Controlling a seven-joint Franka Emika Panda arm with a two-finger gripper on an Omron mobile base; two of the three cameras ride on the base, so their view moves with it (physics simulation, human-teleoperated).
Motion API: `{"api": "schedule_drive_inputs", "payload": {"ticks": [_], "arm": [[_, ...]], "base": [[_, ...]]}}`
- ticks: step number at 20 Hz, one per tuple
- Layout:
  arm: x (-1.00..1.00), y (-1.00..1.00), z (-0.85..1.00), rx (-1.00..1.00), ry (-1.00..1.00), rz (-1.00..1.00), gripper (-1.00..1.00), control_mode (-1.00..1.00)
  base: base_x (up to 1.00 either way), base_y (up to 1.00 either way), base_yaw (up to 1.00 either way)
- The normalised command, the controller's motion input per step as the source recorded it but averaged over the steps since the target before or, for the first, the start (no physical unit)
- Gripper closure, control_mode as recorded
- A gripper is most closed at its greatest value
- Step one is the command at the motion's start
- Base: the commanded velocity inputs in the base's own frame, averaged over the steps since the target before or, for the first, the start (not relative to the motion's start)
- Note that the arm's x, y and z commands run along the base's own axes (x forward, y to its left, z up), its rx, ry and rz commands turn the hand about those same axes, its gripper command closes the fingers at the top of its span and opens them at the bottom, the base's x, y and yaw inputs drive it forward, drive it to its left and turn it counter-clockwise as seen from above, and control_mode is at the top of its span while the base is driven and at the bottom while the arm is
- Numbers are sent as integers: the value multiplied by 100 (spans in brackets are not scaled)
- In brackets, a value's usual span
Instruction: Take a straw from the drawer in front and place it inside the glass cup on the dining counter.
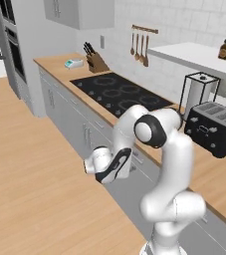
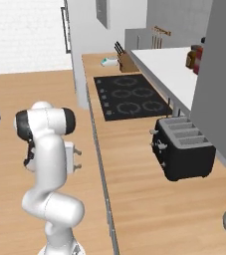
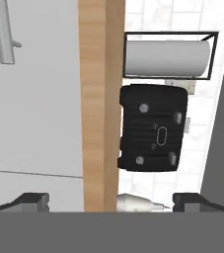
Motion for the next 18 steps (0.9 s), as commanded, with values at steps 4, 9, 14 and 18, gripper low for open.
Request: {"api": "schedule_drive_inputs", "payload": {"ticks": [4,9,14,18], "arm": [[39,-23,-35,0,-1,0,-100,-100],[58,-27,-31,7,0,4,-100,-100],[42,-21,-26,13,0,9,-100,-100],[36,-12,-34,14,0,11,-100,-100]], "base": [[0,0,0],[0,0,0],[0,0,0],[0,0,0]]}}
